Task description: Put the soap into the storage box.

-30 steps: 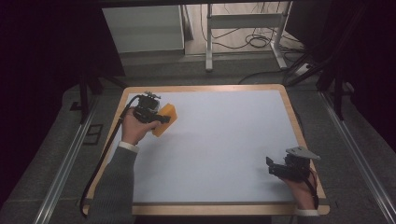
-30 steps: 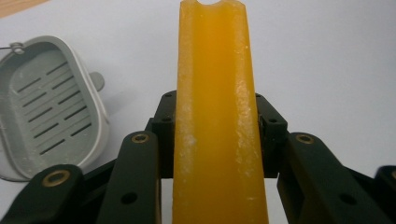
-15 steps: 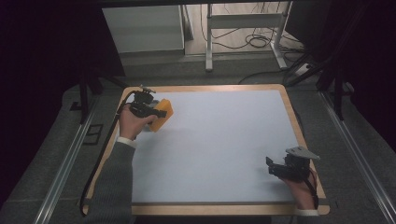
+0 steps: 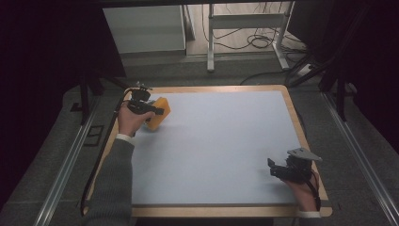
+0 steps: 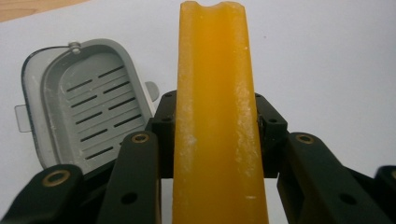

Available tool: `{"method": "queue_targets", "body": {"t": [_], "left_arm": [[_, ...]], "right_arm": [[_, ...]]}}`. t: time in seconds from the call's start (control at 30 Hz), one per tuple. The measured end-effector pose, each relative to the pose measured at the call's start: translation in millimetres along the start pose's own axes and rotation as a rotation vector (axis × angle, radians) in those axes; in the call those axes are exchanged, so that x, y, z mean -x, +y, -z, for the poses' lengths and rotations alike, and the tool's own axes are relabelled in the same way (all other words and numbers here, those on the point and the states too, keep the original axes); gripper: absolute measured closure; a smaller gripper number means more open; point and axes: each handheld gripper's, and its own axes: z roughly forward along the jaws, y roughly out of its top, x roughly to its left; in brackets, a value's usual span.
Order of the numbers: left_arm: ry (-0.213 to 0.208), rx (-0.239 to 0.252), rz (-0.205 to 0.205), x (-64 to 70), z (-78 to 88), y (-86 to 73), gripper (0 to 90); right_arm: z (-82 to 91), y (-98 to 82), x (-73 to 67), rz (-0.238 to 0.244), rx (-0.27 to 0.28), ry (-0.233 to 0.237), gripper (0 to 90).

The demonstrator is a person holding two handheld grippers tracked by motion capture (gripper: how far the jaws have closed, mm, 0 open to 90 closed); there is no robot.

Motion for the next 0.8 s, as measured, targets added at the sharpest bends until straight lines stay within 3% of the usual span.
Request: {"method": "queue_targets", "body": {"t": [0.23, 0.8], "left_arm": [[-0.006, 0.005, 0.022, -6.6, -3.4, 1.8, 61.1], [0.009, 0.055, 0.075, -31.3, 12.9, 10.7, 61.1]], "right_arm": [[0.6, 0.0, 0.2, -0.001, 0.001, 0.0, 6.9], [1.3, 0.4, -0.5, 0.002, 0.002, -0.003, 6.9]]}}
